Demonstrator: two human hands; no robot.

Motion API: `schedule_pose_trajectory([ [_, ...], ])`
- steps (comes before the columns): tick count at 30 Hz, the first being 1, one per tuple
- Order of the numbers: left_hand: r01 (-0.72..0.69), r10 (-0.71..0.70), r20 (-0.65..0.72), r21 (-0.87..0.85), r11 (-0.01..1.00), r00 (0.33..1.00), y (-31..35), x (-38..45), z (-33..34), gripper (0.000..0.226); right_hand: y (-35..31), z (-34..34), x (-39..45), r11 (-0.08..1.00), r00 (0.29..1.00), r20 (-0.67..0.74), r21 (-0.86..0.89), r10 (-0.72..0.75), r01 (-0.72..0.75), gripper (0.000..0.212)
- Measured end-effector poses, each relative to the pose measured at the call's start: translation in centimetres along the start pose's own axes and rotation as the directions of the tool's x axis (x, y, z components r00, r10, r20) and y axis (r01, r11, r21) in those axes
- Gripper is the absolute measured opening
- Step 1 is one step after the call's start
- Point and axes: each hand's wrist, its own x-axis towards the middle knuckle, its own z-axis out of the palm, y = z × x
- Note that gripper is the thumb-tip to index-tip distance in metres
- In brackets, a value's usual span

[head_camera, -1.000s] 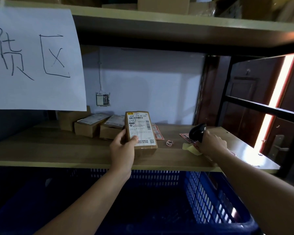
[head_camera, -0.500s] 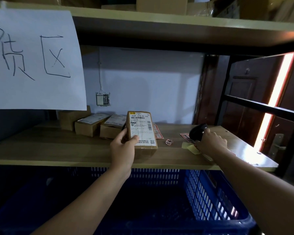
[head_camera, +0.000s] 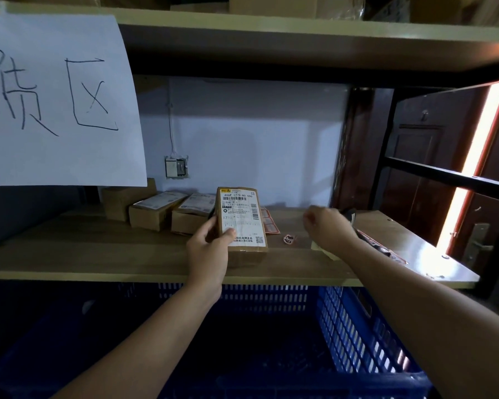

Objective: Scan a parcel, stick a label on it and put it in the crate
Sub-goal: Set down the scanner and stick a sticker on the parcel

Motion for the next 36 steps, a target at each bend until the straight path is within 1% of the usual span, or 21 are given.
schedule_pose_trajectory([
  [2,0.001,-0.001,-0.003,0.007,1.0,1.0,0.1,0.1,-0.4,0.046,-0.9,1.2,0.5,1.0,0.986,0.165,-0.007,0.009,-0.008,0.023],
  [3,0.002,-0.002,-0.004,0.009,1.0,1.0,0.1,0.2,-0.6,0.045,-1.2,1.8,0.7,1.0,0.975,0.224,-0.013,0.011,-0.009,0.027],
  [5,0.004,-0.004,-0.003,0.017,1.0,1.0,0.3,0.3,-1.1,0.044,-1.5,2.7,1.0,0.999,0.941,0.337,-0.052,0.019,-0.002,0.041],
  [7,0.0,0.0,0.009,0.029,1.0,1.0,0.4,0.4,-1.5,0.042,-1.5,3.1,1.2,0.995,0.905,0.425,-0.095,0.017,0.026,0.045],
  [9,-0.012,0.012,0.019,0.045,0.999,1.0,0.5,0.3,-1.8,0.043,-1.7,3.3,1.2,0.994,0.885,0.465,-0.097,-0.007,0.059,0.043],
  [11,-0.022,0.021,0.029,0.058,0.998,0.999,0.6,0.2,-1.9,0.044,-1.8,3.3,1.4,0.993,0.896,0.444,-0.098,-0.015,0.065,0.036],
  [14,-0.048,0.044,0.049,0.082,0.996,0.998,0.7,0.1,-1.9,0.044,-1.8,3.4,1.5,0.985,0.922,0.386,-0.161,0.007,0.06,0.019],
  [16,-0.077,0.07,0.066,0.108,0.991,0.995,0.7,-0.1,-1.8,0.046,-1.6,3.3,1.4,0.98,0.928,0.372,-0.185,-0.004,0.078,0.014],
  [17,-0.09,0.081,0.075,0.12,0.989,0.994,0.7,-0.1,-1.7,0.047,-1.7,3.2,1.2,0.986,0.939,0.343,-0.155,-0.008,0.065,0.014],
  [18,-0.102,0.092,0.084,0.131,0.986,0.992,0.7,-0.2,-1.7,0.047,-1.8,2.9,1.0,0.996,0.957,0.29,-0.08,-0.007,0.031,0.013],
  [19,-0.114,0.101,0.092,0.14,0.984,0.991,0.7,-0.2,-1.7,0.047,-2.2,2.6,0.8,0.999,0.977,0.213,0.048,0.01,-0.02,0.012],
  [20,-0.124,0.111,0.099,0.146,0.981,0.989,0.7,-0.2,-1.6,0.047,-2.7,2.0,0.5,0.975,0.991,0.123,0.212,0.047,-0.072,0.011],
  [21,-0.135,0.12,0.103,0.149,0.98,0.987,0.7,-0.1,-1.6,0.047,-3.5,1.2,0.0,0.918,0.994,0.038,0.382,0.099,-0.106,0.01],
  [22,-0.142,0.128,0.104,0.148,0.979,0.986,0.7,-0.1,-1.6,0.048,-4.5,0.4,-0.4,0.844,0.989,-0.015,0.524,0.146,-0.117,0.009],
  [23,-0.146,0.133,0.1,0.138,0.98,0.986,0.7,0.0,-1.5,0.049,-5.5,-0.5,-1.0,0.764,0.985,-0.037,0.637,0.166,-0.105,0.009],
  [24,-0.148,0.136,0.096,0.124,0.981,0.986,0.7,-0.1,-1.4,0.049,-6.5,-1.4,-1.6,0.687,0.987,-0.032,0.721,0.157,-0.086,0.011],
  [26,-0.153,0.145,0.085,0.091,0.984,0.986,0.6,-0.2,-1.2,0.05,-8.4,-2.8,-2.9,0.553,0.996,0.007,0.832,0.086,-0.053,0.018],
  [28,-0.168,0.163,0.077,0.063,0.984,0.984,0.4,-0.6,-0.8,0.049,-9.8,-3.7,-3.9,0.478,0.999,0.043,0.877,0.01,-0.043,0.022],
  [31,-0.186,0.183,0.078,0.037,0.982,0.98,0.1,-1.0,-0.3,0.048,-10.9,-4.5,-5.0,0.452,0.996,0.067,0.891,-0.063,-0.032,0.023],
  [36,-0.212,0.209,0.088,0.024,0.977,0.974,0.3,-1.5,0.2,0.048,-11.2,-5.0,-5.5,0.548,0.998,0.044,0.837,-0.051,-0.009,0.022],
])
